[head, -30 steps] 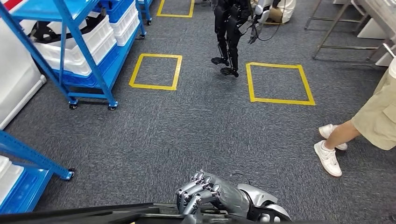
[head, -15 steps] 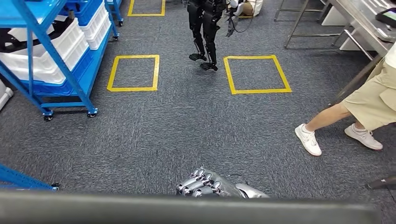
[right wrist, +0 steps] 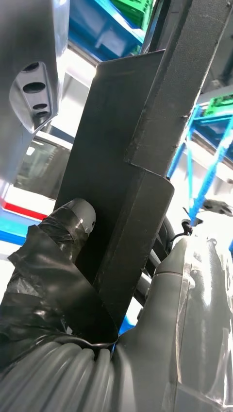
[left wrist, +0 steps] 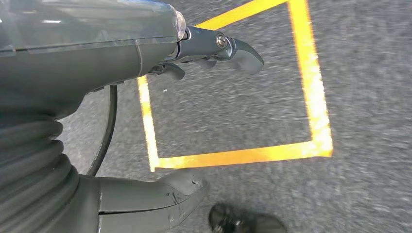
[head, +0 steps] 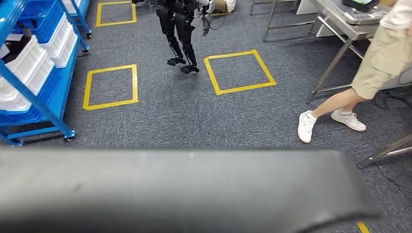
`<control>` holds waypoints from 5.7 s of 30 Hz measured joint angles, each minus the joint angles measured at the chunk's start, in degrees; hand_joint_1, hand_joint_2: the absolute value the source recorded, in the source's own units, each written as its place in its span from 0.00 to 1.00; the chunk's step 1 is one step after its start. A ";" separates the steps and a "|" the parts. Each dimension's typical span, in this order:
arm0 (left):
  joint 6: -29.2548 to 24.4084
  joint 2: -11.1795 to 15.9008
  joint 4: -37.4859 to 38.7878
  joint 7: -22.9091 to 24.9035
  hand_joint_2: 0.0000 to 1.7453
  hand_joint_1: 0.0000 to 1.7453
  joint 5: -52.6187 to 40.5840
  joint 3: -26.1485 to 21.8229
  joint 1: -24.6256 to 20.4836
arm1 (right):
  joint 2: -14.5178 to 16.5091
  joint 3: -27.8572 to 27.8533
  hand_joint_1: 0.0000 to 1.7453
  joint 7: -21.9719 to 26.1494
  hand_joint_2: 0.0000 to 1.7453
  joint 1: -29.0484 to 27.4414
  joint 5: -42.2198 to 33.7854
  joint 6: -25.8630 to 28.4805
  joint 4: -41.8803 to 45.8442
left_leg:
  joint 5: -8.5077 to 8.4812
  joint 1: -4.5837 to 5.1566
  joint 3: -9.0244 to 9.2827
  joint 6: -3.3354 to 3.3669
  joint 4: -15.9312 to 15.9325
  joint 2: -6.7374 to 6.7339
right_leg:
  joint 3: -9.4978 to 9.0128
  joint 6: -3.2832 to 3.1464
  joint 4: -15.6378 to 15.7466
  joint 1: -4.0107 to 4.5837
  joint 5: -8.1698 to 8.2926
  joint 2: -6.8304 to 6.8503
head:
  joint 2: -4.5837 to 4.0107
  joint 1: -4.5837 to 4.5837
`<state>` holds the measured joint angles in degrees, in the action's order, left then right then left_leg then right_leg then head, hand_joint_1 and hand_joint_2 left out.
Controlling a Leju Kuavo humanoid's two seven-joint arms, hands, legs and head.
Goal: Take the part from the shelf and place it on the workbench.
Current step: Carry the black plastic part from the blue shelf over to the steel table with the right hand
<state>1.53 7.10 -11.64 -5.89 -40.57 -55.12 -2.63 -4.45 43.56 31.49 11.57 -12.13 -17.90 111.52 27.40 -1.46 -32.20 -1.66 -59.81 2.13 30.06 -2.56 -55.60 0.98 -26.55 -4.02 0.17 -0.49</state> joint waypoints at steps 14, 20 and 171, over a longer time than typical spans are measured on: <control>-0.02 -1.60 -0.03 -0.85 1.00 0.00 0.15 -1.05 -0.07 | -0.17 0.05 1.00 -0.53 1.00 -2.88 -1.51 0.14 0.01 | -0.55 0.42 2.62 2.93 4.57 -5.07 | 5.97 2.18 -9.80 -0.60 -2.58 4.73 | 0.00 0.03; -0.26 -2.73 -0.03 -0.68 1.00 0.00 0.09 -1.05 -0.44 | 0.72 0.60 1.00 -1.73 1.00 -2.50 -1.86 0.15 0.10 | 0.21 0.51 3.86 1.32 5.02 -7.15 | 0.86 0.46 0.68 0.37 0.50 5.93 | 0.01 0.02; 10.24 -4.24 -0.25 -10.83 1.00 0.00 3.34 -10.50 -0.44 | 0.18 2.84 1.00 -6.45 1.00 -0.54 -5.77 4.64 -2.04 | 0.47 0.59 2.65 1.63 4.80 -2.74 | 1.14 2.85 -0.85 -1.50 -1.04 4.28 | 0.01 0.09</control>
<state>11.77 2.86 -11.89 -16.72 -37.22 -65.61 -3.08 -4.27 46.40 25.03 11.03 -17.90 -13.26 109.48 27.87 -0.86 -29.55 -0.03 -55.02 -0.61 31.20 0.29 -56.45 -0.53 -27.59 0.25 0.18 -0.39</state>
